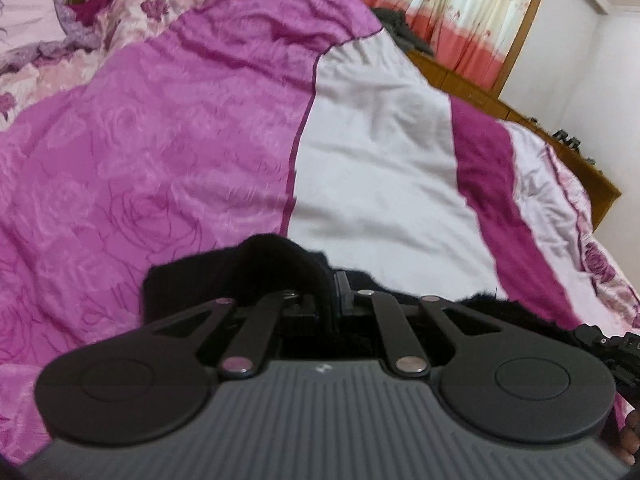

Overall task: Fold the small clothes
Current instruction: 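Fold the held edge over the cardigan with both tools and open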

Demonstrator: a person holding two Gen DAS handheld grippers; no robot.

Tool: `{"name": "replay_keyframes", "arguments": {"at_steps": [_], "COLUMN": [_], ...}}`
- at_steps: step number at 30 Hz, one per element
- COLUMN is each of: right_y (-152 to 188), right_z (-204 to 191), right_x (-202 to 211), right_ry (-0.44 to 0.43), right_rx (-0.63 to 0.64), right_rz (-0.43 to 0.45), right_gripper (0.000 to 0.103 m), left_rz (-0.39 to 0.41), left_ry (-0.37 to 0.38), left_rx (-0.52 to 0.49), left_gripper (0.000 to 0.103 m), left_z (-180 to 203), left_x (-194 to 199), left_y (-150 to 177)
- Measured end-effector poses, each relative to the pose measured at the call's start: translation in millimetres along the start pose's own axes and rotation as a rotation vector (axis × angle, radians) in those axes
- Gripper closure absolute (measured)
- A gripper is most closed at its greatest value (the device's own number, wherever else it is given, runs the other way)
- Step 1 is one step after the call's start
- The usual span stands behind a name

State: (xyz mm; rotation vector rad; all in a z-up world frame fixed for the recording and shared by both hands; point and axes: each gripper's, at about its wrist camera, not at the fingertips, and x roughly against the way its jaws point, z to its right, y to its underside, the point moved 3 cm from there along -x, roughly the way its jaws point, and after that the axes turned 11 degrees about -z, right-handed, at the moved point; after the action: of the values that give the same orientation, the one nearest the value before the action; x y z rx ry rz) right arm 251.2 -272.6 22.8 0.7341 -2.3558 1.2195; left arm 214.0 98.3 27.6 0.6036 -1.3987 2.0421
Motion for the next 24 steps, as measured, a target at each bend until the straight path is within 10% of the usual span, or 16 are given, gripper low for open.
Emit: {"name": "replay_keyframes", "arguments": {"at_steps": [10, 15, 24], "right_y": [6, 4, 5], "right_z": [19, 9, 12], "right_x": [-18, -10, 20], "right_ry": [0.027, 0.01, 0.007], "right_rx": [-0.031, 0.001, 0.0], "right_rz": [-0.049, -0.048, -0.011], "right_gripper": [0.088, 0.061, 0.047], "left_rz": [-0.069, -0.046, -0.047], "left_ry": [0.033, 0.04, 0.009], "left_rx": [0.046, 0.031, -0.019], "left_gripper": [0.087, 0.042, 0.041], "left_z": [-13, -6, -6], "left_x": [-20, -7, 10], "left_y": [6, 2, 2]}}
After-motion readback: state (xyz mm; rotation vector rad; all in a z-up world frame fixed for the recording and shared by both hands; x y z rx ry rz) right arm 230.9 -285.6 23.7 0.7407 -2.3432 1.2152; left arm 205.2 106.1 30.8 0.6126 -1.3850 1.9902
